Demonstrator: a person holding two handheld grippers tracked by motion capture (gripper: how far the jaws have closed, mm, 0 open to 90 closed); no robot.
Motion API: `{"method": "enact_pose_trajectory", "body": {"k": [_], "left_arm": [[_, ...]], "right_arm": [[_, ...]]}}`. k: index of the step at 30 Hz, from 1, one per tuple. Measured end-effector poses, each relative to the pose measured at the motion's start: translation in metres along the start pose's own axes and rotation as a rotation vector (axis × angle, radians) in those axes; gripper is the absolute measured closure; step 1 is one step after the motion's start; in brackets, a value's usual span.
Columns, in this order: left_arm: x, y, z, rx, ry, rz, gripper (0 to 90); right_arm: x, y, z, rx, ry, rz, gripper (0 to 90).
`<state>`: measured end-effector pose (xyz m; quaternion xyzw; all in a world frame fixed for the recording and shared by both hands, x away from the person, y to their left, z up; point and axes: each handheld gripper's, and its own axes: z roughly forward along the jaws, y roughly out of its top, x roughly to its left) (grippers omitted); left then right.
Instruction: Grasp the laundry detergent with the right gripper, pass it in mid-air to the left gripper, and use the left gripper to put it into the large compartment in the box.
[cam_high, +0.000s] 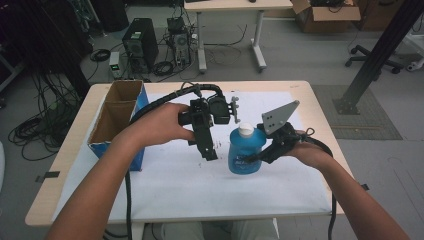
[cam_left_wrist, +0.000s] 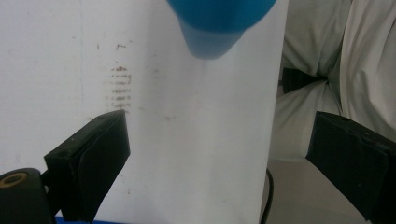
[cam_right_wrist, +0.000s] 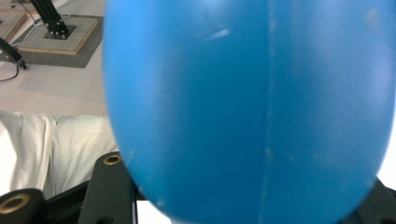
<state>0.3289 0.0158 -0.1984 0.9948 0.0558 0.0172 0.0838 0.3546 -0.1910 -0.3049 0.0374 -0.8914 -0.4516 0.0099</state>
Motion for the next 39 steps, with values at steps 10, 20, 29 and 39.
{"method": "enact_pose_trajectory", "body": {"k": [10, 20, 29, 39], "left_arm": [[-0.005, 0.012, -0.008, -0.023, 0.003, 0.035, 6.2], [-0.006, 0.018, -0.009, -0.031, 0.011, 0.043, 6.2], [-0.005, 0.024, -0.003, -0.028, 0.011, 0.048, 6.7], [-0.003, 0.027, 0.004, -0.017, 0.007, 0.051, 10.3]], "right_arm": [[-0.004, 0.016, 0.01, 0.014, 0.037, -0.028, 43.8], [-0.005, 0.03, 0.022, 0.032, 0.065, -0.055, 43.7], [-0.006, 0.034, 0.029, 0.037, 0.078, -0.046, 43.7], [-0.007, 0.036, 0.029, 0.036, 0.078, -0.062, 43.7]]}}
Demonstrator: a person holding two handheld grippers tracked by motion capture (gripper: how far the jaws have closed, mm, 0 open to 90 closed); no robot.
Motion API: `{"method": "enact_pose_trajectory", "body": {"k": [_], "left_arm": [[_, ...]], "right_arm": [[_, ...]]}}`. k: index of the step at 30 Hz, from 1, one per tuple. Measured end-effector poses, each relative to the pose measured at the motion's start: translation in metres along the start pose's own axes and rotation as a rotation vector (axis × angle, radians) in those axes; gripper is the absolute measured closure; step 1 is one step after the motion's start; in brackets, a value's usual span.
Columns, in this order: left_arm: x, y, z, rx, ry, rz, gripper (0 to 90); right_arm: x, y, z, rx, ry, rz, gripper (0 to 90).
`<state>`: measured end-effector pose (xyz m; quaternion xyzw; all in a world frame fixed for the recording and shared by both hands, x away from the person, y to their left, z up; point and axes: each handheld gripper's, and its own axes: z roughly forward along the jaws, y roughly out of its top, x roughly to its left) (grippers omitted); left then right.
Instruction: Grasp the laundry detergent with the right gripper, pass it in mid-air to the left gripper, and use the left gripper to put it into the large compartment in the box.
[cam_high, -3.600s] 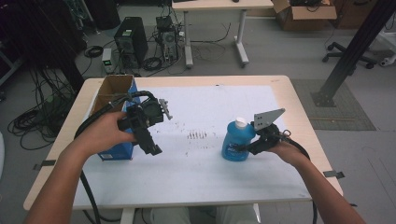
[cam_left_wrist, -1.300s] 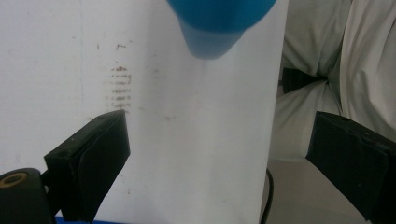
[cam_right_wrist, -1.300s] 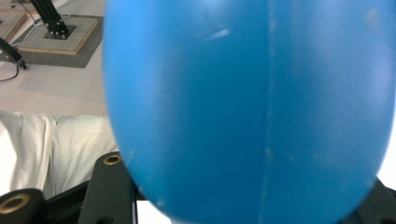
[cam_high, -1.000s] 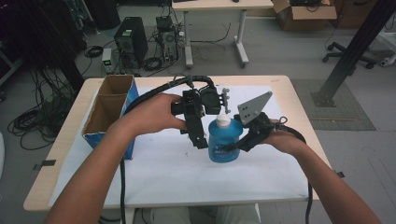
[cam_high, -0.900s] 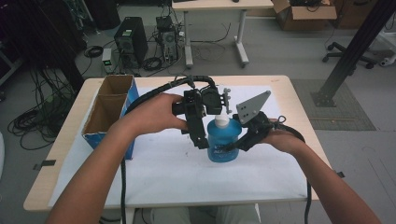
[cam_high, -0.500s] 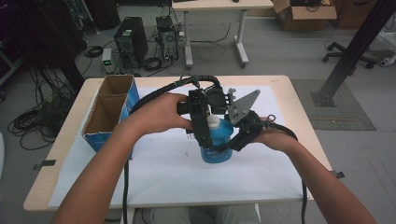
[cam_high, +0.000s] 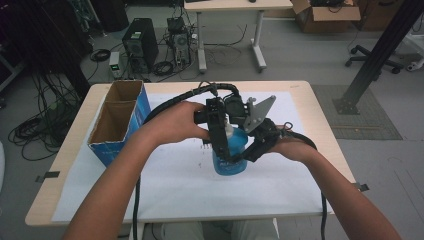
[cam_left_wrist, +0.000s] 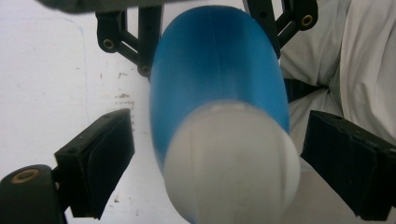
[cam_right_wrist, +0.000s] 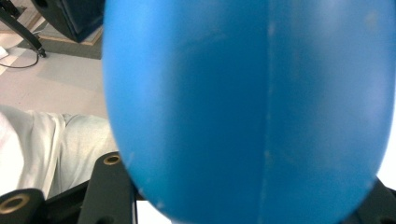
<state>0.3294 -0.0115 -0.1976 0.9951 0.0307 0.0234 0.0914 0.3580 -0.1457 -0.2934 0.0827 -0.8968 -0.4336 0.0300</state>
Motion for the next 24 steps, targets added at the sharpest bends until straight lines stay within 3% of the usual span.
{"method": "enact_pose_trajectory", "body": {"k": [8, 24], "left_arm": [[-0.0005, 0.0019, 0.0053, 0.014, -0.002, 0.016, 19.0], [-0.0002, 0.0024, 0.0078, 0.014, -0.005, 0.014, 28.2]], "right_arm": [[0.0001, 0.0, 0.0019, -0.001, 0.004, -0.003, 43.6], [0.0, -0.0001, 0.0017, 0.004, 0.005, -0.001, 43.7]]}}
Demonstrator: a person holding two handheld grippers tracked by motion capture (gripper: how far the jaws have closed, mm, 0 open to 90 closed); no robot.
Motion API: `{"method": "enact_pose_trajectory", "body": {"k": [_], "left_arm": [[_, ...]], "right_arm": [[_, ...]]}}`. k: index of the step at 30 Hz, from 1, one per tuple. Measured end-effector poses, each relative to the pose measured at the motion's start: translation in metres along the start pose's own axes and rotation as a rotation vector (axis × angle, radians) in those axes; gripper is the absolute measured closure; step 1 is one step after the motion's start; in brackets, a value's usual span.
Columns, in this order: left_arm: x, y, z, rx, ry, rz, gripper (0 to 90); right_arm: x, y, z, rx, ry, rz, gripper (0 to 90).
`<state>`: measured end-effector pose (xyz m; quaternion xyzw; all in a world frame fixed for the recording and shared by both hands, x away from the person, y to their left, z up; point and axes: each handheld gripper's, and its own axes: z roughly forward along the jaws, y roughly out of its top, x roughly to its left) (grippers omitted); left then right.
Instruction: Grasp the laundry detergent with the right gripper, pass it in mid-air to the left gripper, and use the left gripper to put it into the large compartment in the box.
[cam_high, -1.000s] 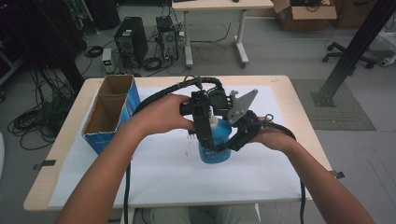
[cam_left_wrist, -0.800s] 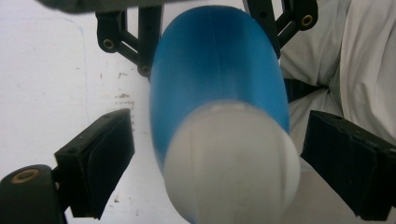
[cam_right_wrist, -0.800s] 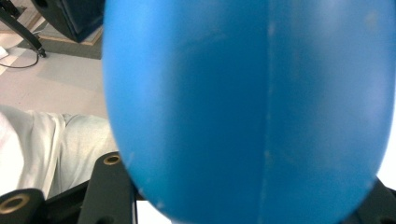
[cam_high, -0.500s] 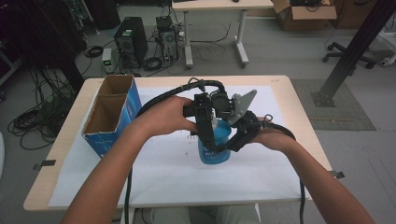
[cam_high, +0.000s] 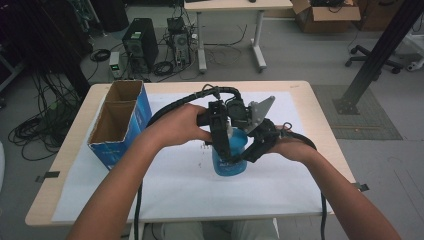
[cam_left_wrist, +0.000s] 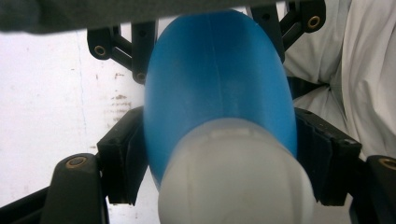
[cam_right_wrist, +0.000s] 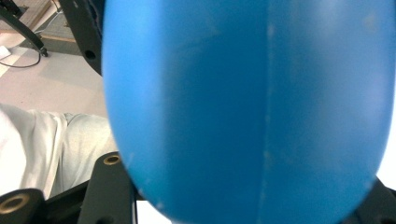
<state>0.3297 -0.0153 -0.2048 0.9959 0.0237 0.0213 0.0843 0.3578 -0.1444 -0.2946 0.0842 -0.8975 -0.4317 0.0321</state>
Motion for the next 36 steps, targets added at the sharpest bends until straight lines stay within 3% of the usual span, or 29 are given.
{"method": "enact_pose_trajectory", "body": {"k": [21, 36], "left_arm": [[0.0001, -0.0001, 0.0004, 0.005, 0.01, 0.006, 36.4], [-0.0011, -0.0007, -0.0024, -0.006, 0.016, 0.009, 37.2]], "right_arm": [[0.0, -0.0006, 0.0018, 0.007, -0.002, -0.003, 43.6], [0.0005, 0.0, 0.001, -0.003, -0.004, -0.014, 43.4]]}}
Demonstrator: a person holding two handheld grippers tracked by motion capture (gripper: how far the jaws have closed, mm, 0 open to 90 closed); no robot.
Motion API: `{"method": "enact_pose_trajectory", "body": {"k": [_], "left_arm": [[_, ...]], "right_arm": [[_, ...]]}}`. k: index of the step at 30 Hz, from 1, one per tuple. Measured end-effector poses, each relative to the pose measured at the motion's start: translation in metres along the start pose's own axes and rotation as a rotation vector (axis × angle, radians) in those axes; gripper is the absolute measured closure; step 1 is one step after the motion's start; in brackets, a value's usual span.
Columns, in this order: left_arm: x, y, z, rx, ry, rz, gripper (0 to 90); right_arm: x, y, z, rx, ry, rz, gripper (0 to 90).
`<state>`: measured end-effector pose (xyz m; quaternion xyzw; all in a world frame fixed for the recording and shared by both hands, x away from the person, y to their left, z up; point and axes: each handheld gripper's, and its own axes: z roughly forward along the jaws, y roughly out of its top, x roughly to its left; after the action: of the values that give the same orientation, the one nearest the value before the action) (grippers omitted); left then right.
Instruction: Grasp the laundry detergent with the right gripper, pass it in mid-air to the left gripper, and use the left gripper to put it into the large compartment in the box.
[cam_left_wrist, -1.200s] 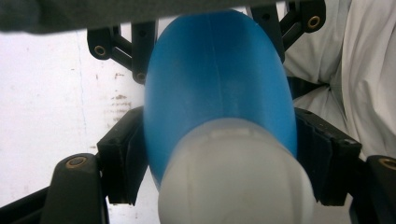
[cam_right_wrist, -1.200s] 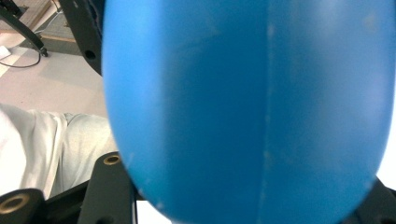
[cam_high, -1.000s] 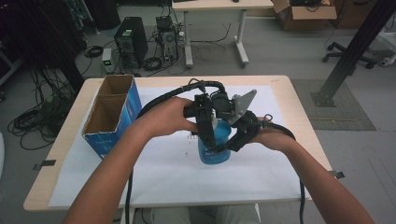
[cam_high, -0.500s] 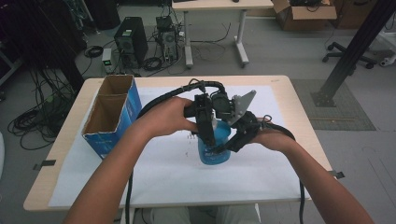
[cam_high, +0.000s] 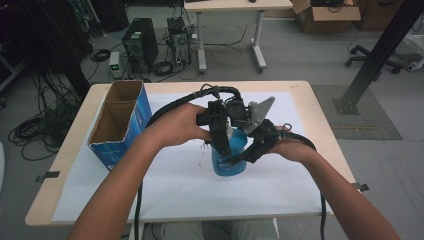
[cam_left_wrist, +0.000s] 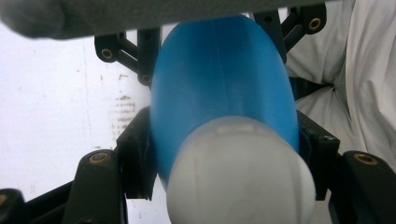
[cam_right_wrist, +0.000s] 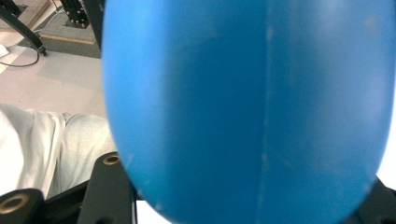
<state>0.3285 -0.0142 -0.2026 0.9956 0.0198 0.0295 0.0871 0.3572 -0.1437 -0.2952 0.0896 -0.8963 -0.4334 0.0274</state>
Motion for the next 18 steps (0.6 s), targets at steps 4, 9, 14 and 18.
{"method": "enact_pose_trajectory", "body": {"k": [4, 9, 14, 18], "left_arm": [[-0.001, 0.0, -0.005, -0.007, -0.011, -0.017, 37.4], [-0.001, -0.003, -0.007, 0.013, -0.013, -0.023, 37.4], [0.003, -0.01, -0.012, 0.021, 0.003, -0.069, 37.4], [0.006, -0.015, -0.019, 0.043, 0.025, -0.103, 37.4]], "right_arm": [[0.003, 0.001, -0.003, -0.019, 0.002, 0.006, 40.8], [0.005, -0.003, -0.013, -0.025, -0.039, 0.021, 32.1], [0.01, -0.012, -0.033, -0.007, -0.069, 0.039, 26.4], [0.013, -0.02, -0.047, 0.04, -0.099, 0.061, 22.2]]}}
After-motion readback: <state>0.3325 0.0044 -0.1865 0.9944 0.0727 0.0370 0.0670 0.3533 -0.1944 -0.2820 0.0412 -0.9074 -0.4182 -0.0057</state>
